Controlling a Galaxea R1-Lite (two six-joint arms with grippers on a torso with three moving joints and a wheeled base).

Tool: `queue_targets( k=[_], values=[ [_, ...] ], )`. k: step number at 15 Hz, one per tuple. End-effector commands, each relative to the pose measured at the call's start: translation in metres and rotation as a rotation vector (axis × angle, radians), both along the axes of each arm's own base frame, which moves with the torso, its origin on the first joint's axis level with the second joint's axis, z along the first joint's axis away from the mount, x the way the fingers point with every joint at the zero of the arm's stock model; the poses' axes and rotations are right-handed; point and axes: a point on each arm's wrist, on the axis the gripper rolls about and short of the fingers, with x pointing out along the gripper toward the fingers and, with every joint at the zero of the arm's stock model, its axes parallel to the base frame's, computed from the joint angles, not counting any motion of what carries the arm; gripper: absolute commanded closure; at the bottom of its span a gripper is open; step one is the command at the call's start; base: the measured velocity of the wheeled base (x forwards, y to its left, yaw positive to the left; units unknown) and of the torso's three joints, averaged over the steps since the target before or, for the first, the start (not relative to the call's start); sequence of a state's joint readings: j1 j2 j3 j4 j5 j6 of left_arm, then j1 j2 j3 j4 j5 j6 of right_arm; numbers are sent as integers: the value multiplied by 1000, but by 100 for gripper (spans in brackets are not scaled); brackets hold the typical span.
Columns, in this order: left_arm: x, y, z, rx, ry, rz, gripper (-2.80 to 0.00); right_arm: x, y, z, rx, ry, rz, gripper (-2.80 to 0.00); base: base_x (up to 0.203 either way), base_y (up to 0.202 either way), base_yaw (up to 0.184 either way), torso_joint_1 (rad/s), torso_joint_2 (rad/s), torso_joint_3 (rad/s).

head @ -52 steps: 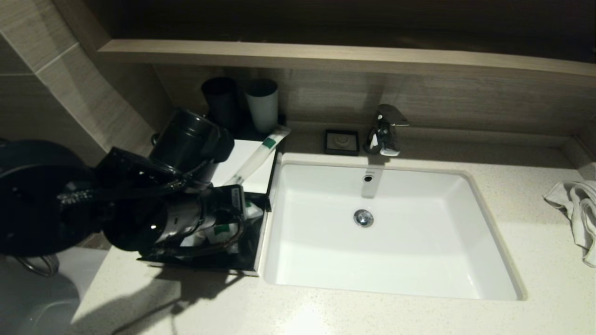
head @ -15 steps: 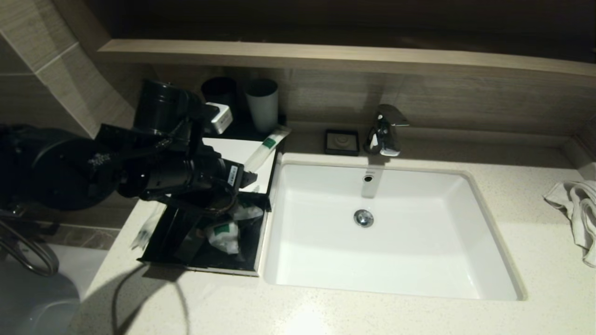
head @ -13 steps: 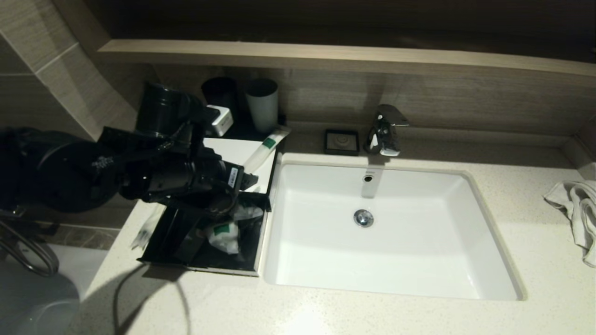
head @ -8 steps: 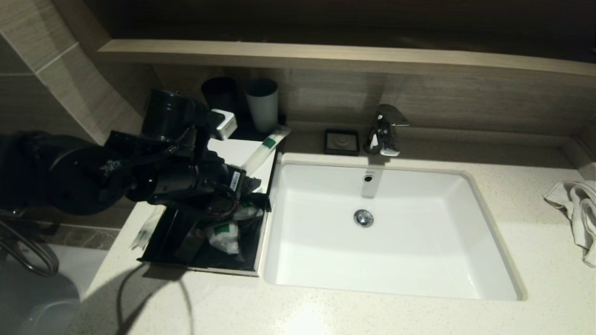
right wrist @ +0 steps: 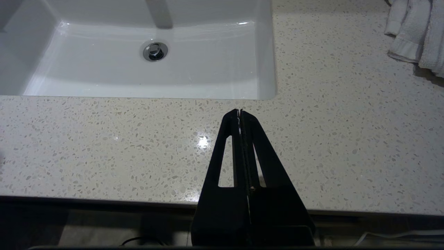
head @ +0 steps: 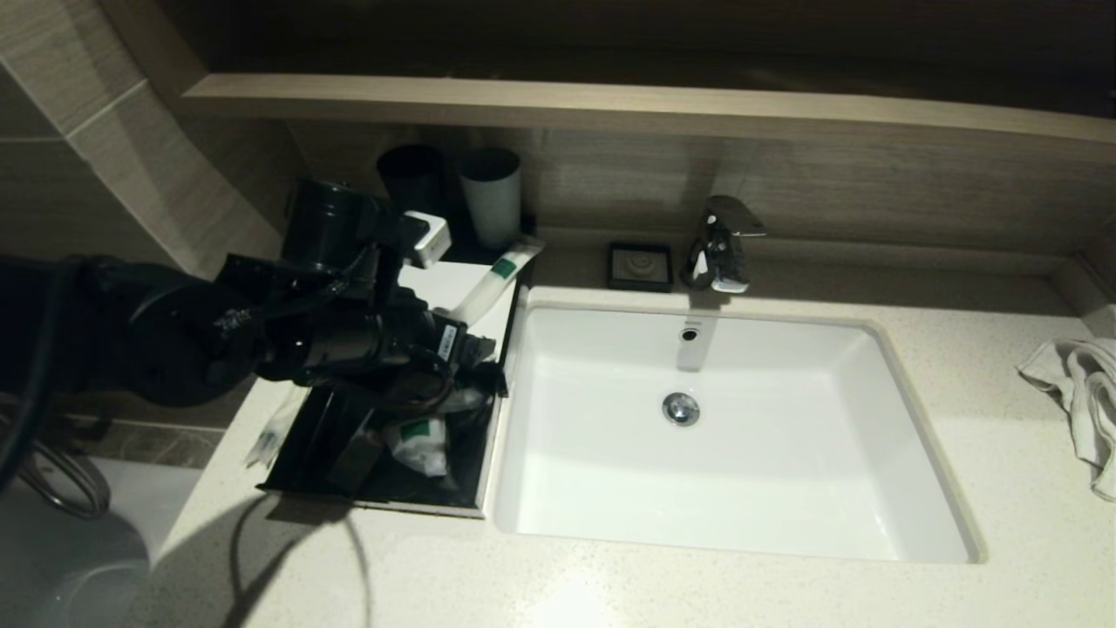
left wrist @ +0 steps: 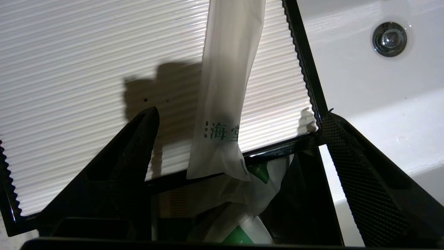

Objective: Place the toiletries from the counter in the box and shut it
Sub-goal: Pick up the bathroom toiletry

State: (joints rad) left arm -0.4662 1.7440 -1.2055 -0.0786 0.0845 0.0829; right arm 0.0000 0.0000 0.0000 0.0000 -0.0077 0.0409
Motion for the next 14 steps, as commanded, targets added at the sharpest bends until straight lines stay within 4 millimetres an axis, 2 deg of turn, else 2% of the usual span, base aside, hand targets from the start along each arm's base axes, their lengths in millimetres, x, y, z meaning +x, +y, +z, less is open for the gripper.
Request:
queue_targets(
  k=[1,14],
  values=[
    [2,-1,-3,3,2,0,-280,0,0,0,1,0,0,0,0,0,0,0,0,0],
    [3,-1,-6,25,2,-6,-280,0,0,0,1,0,0,0,0,0,0,0,0,0]
  ],
)
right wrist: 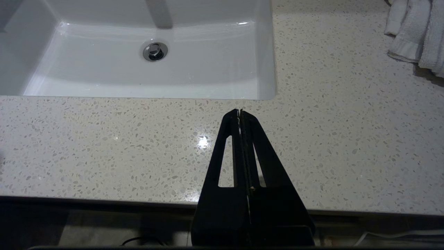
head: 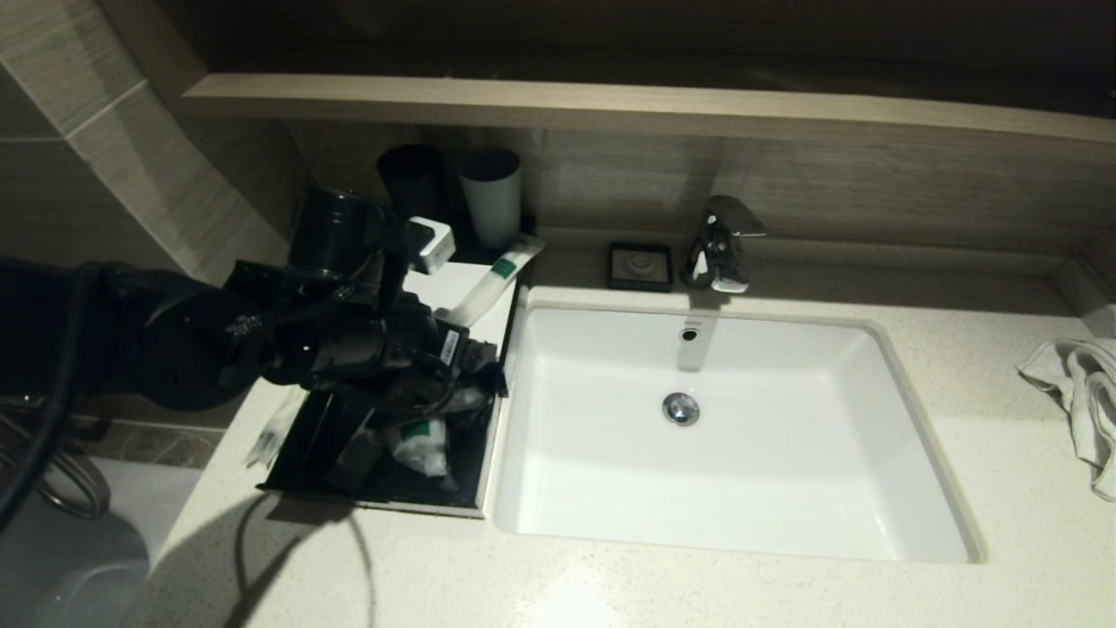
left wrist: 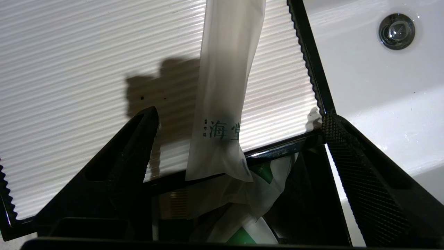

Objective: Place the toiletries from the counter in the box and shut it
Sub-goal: Pick up the bathroom toiletry

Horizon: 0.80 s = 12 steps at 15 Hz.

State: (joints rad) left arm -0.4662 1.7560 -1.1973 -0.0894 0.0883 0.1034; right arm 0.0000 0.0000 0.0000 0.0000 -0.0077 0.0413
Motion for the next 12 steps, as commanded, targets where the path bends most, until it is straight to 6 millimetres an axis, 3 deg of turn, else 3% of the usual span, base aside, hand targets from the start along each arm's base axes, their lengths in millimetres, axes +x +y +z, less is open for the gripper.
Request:
queue_targets(
  k=[1,10,11,12],
  values=[
    [0,-1,-1,3,2,-2,-280,0,0,0,0,0,0,0,0,0,0,0,0,0],
    [1,-1,-5,3,-14,-2,-280,0,0,0,0,0,0,0,0,0,0,0,0,0],
    [1,-1,-5,2,-17,-2,0,0,0,0,0,0,0,0,0,0,0,0,0,0],
    [1,-1,-5,2,-17,-2,0,0,0,0,0,0,0,0,0,0,0,0,0,0]
  ],
)
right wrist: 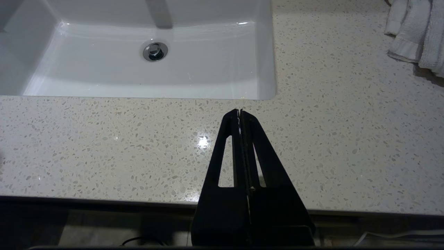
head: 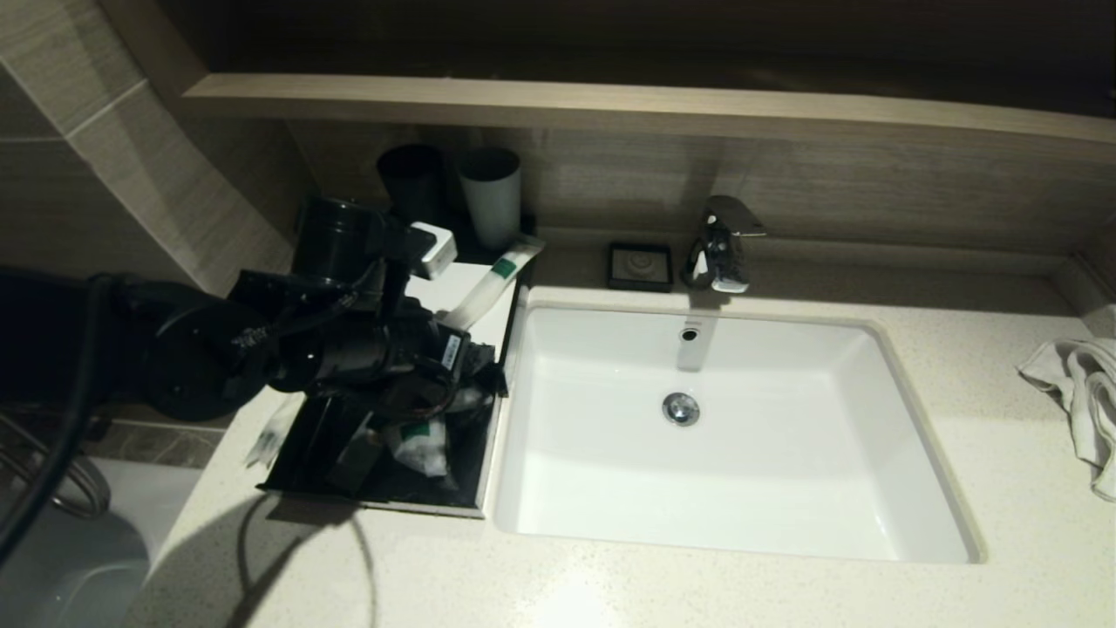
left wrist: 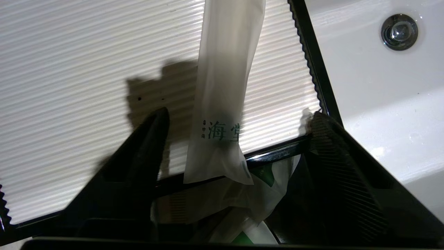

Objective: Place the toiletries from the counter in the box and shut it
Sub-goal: Pick up the bathroom toiletry

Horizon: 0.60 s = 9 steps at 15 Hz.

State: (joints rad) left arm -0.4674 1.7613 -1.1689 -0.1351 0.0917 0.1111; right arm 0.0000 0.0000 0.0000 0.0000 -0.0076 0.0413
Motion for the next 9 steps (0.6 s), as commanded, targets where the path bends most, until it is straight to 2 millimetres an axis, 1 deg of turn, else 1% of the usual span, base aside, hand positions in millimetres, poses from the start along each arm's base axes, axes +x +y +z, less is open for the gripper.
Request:
queue_targets(
  k=[1,9],
  values=[
    [0,0,2,-2,-6,0,0,0,0,0,0,0,0,0,0,0,0,0,0,0],
    [-3,2,5,-8,-15,0,0,0,0,0,0,0,0,0,0,0,0,0,0,0]
  ],
)
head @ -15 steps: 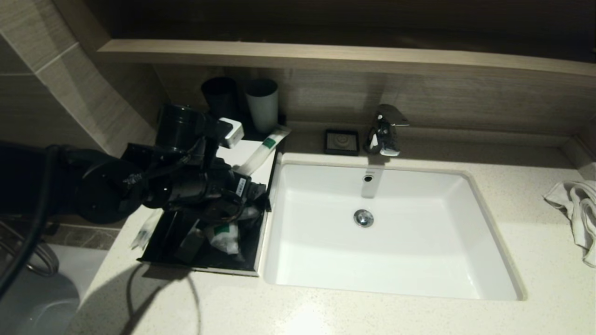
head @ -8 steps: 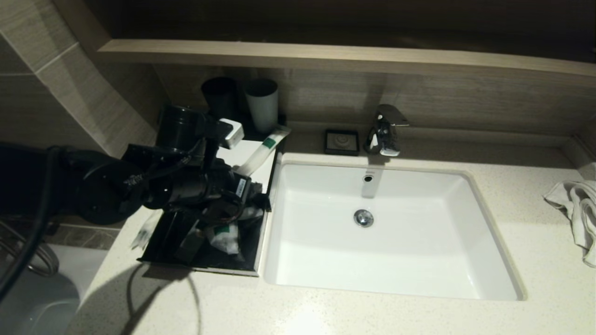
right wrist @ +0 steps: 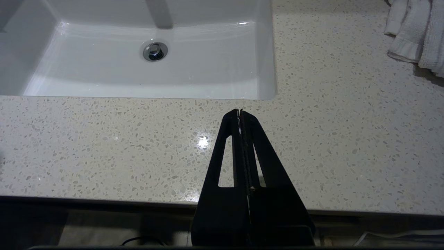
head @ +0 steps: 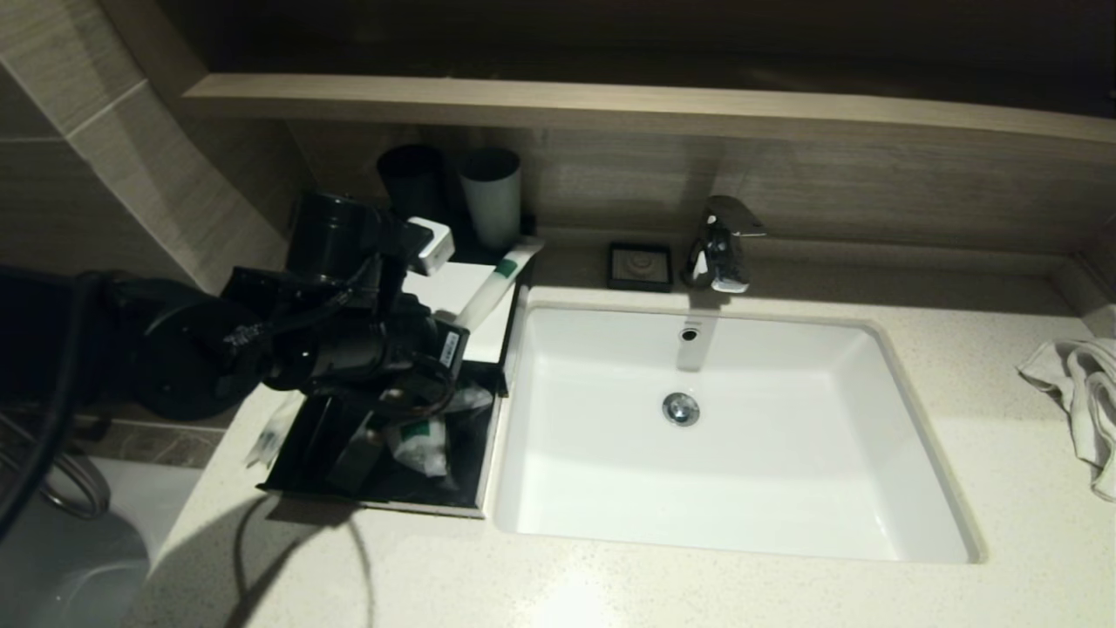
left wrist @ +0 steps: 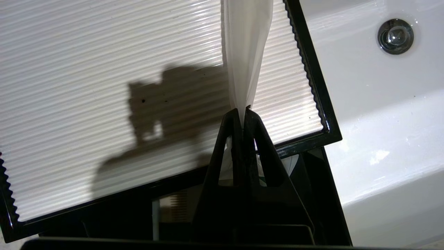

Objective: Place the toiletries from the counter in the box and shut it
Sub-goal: Pick up the bathroom toiletry

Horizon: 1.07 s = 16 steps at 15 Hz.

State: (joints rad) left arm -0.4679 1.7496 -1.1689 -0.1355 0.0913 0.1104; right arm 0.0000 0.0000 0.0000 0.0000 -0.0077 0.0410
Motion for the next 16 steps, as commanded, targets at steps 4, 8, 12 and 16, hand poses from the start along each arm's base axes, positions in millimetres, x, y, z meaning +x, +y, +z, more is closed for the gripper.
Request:
queue_targets(
  k=[4,8,12,16],
  values=[
    [-6,3,3,-1,-8,3,0,0,0,0,0,0,0,0,0,0,0,0,0,0],
    [-21,11,19,-21,-44,7,0,0,0,0,0,0,0,0,0,0,0,0,0,0],
    [-43,27,27,-15,-73,76,0,0,0,0,0,0,0,0,0,0,0,0,0,0],
    [-69,53,38,-10,-73,140,0,0,0,0,0,1,0,0,0,0,0,0,0,0]
  ],
)
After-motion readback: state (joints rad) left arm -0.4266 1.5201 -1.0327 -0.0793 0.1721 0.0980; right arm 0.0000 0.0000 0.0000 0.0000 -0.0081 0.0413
